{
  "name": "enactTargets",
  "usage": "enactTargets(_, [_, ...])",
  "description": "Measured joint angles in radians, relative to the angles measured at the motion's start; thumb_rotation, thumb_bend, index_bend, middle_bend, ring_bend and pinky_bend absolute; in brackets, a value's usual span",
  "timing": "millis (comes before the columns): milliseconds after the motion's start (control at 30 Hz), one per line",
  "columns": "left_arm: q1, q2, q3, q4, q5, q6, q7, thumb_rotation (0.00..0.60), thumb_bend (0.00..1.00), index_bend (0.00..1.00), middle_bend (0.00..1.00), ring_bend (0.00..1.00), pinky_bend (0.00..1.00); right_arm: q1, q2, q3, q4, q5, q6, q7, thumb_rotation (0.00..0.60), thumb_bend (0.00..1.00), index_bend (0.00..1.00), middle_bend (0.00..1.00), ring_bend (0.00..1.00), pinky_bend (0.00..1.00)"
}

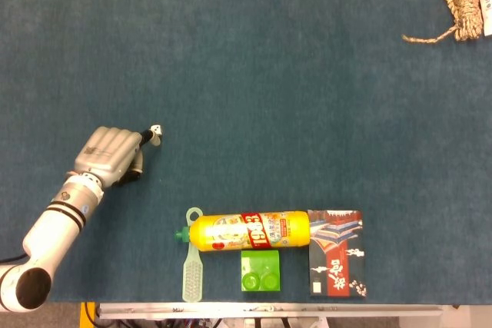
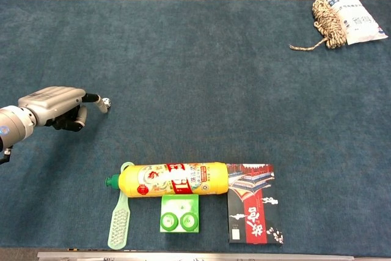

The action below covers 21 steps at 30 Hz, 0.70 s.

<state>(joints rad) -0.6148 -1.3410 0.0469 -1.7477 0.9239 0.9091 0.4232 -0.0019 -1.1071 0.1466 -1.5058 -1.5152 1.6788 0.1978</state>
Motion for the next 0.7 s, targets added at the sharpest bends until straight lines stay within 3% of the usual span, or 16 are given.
enactTargets(700, [-0.018, -0.010, -0.018, 0.026, -0.027, 0.007, 0.009, 0.600, 0.89, 0.25, 1.00, 0.98, 1.00, -0.002, 0.002, 0.004, -0.003, 0.005, 0.002, 0.016, 0.600, 0.39, 0.39, 0.43, 0.36, 0.53])
